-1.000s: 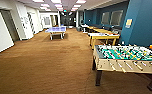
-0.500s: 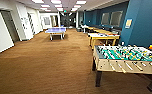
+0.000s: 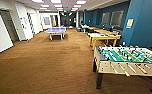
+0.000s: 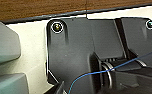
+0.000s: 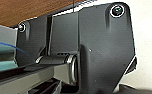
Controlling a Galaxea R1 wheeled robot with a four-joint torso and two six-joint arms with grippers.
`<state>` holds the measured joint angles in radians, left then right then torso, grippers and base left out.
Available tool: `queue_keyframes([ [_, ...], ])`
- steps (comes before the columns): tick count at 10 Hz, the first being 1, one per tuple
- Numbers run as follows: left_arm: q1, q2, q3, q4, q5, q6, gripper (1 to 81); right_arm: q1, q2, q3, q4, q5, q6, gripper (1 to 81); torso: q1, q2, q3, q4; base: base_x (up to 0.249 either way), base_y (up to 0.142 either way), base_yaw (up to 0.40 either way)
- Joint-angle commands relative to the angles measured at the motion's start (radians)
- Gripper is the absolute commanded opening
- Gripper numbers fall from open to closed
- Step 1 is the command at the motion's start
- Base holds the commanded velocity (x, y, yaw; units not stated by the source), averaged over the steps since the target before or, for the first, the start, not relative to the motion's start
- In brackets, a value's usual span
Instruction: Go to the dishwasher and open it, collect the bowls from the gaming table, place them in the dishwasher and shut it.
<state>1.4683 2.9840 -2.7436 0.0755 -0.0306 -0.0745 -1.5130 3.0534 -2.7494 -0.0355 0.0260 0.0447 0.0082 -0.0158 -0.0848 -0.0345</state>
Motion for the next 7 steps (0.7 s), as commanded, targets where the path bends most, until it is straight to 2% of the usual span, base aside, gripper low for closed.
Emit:
queue_keyframes([
  [1, -0.041, -0.006, -0.002, -0.002, 0.055, 0.007, 81.1, 0.038, 0.004, 0.004, 0.003, -0.058, -0.005, 81.1, 0.0, 0.0, 0.0, 0.0, 0.137, 0.0, 0.0],
  [7, -0.039, -0.005, -0.002, 0.006, 0.052, 0.007, 81.1, 0.038, 0.006, 0.004, 0.002, -0.058, -0.005, 81.1, 0.001, 0.0, 0.0, 0.0, 0.125, 0.0, 0.0],
])
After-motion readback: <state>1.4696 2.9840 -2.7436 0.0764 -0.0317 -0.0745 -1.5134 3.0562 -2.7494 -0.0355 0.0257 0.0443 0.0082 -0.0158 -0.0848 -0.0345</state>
